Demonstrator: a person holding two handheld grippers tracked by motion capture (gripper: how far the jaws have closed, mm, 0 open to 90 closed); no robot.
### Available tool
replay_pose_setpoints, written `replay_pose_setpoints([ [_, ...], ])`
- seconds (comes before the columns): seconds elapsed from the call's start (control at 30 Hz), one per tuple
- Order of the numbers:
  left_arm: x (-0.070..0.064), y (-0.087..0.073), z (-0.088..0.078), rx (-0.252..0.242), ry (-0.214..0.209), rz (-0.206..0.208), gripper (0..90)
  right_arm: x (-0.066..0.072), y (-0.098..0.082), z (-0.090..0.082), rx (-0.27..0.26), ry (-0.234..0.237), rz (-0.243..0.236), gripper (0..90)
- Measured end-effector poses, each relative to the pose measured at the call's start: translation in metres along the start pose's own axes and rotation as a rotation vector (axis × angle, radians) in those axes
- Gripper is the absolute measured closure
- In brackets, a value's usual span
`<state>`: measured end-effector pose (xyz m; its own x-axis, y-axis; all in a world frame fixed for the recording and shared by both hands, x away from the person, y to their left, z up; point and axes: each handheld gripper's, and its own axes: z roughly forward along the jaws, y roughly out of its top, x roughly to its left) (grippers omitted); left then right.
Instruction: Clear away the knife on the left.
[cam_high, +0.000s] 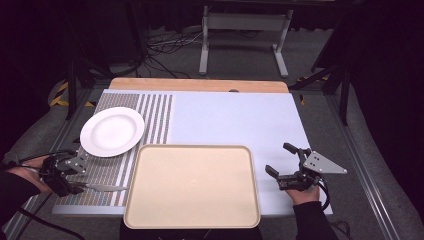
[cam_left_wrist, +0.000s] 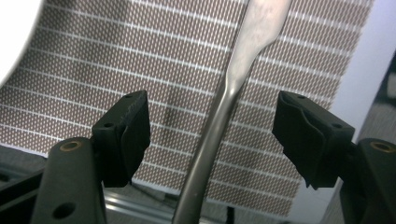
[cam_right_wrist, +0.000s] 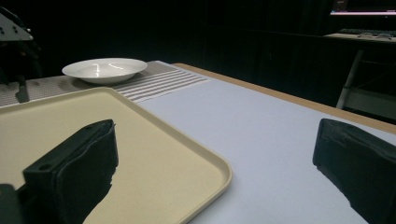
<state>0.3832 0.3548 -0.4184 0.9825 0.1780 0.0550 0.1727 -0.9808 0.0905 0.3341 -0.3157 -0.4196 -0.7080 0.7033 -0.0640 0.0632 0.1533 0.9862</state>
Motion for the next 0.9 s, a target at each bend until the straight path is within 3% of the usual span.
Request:
replay_pose_setpoints([
  [0.13, 0.0022, 0.003, 0.0017, 0.021, -0.029, 0.043, 39.0, 0.0003, -0.0005, -0.001, 0.006, 0.001, 0.003, 0.8],
  [0.23, 0.0039, 0.0024, 0.0023, 0.015, -0.041, 0.042, 45.8, 0.0002, -0.0004, -0.0014, 0.003, 0.002, 0.001, 0.8],
  [0.43, 0.0057, 0.0013, 0.0044, 0.022, -0.068, 0.114, 53.1, 0.0004, -0.0006, -0.0009, 0.002, 0.011, 0.004, 0.8],
  [0.57, 0.0076, 0.0026, 0.006, 0.027, -0.083, 0.146, 63.3, 0.0008, -0.0005, -0.0006, 0.004, 0.016, 0.004, 0.8],
  [0.7, 0.0068, 0.0018, 0.0054, 0.031, -0.062, 0.152, 72.5, 0.0009, -0.0007, -0.0008, 0.005, 0.018, 0.005, 0.8],
  [0.77, 0.0068, 0.0027, 0.0056, 0.031, -0.054, 0.192, 75.6, 0.0008, -0.0007, -0.0003, 0.005, 0.022, 0.001, 0.8],
  [0.9, 0.0028, 0.0033, 0.0056, 0.041, -0.029, 0.229, 78.5, 0.001, -0.0006, -0.0004, 0.005, 0.026, 0.003, 0.9],
])
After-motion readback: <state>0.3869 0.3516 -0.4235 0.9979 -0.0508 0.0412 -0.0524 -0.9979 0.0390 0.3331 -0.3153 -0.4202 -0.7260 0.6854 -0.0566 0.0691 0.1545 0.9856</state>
